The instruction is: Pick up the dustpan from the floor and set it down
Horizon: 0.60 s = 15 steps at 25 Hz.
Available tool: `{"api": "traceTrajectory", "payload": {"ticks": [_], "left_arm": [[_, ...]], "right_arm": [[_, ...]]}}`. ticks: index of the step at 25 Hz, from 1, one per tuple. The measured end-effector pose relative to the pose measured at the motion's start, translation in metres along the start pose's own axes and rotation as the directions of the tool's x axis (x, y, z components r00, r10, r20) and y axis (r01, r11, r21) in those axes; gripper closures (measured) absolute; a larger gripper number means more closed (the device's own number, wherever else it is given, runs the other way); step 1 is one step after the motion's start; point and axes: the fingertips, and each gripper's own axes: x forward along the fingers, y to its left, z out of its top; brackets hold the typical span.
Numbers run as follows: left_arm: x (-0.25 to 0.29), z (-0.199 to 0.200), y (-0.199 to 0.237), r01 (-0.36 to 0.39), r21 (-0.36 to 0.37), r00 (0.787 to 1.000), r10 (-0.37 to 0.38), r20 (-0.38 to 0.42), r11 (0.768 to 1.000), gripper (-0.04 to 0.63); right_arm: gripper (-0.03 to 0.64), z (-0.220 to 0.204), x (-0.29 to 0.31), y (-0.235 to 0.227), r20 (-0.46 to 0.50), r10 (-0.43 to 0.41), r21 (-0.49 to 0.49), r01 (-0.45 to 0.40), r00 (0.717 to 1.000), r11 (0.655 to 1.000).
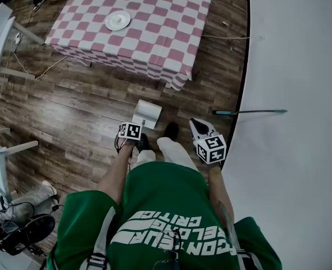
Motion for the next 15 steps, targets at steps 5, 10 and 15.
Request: {"api": "traceTrajectory", "payload": {"ticks": [5,10,15], "left_arm": [[-0.02,-0.004,0.003,0.039,0.064,0.998,-0.042,0.042,0.997,0.486],[-0.048,-0.007,0.003,0.051,0.173,0.993,-0.068,0.093,0.984,0.486],[-0.085,0.004,0.007,0.071,0.3,0.983,-0.118,0.143,0.951,0.486]], "right_arm": [[0.609,-0.009,-0.01,0.01,0.024,-0.046,0.027,0.046,0.999,0.999],[0.609,-0.018,-0.026,0.014,0.059,-0.112,0.075,0.108,0.992,0.991],[0.609,-0.02,-0.052,0.021,0.121,-0.196,0.153,0.177,0.973,0.972]]}}
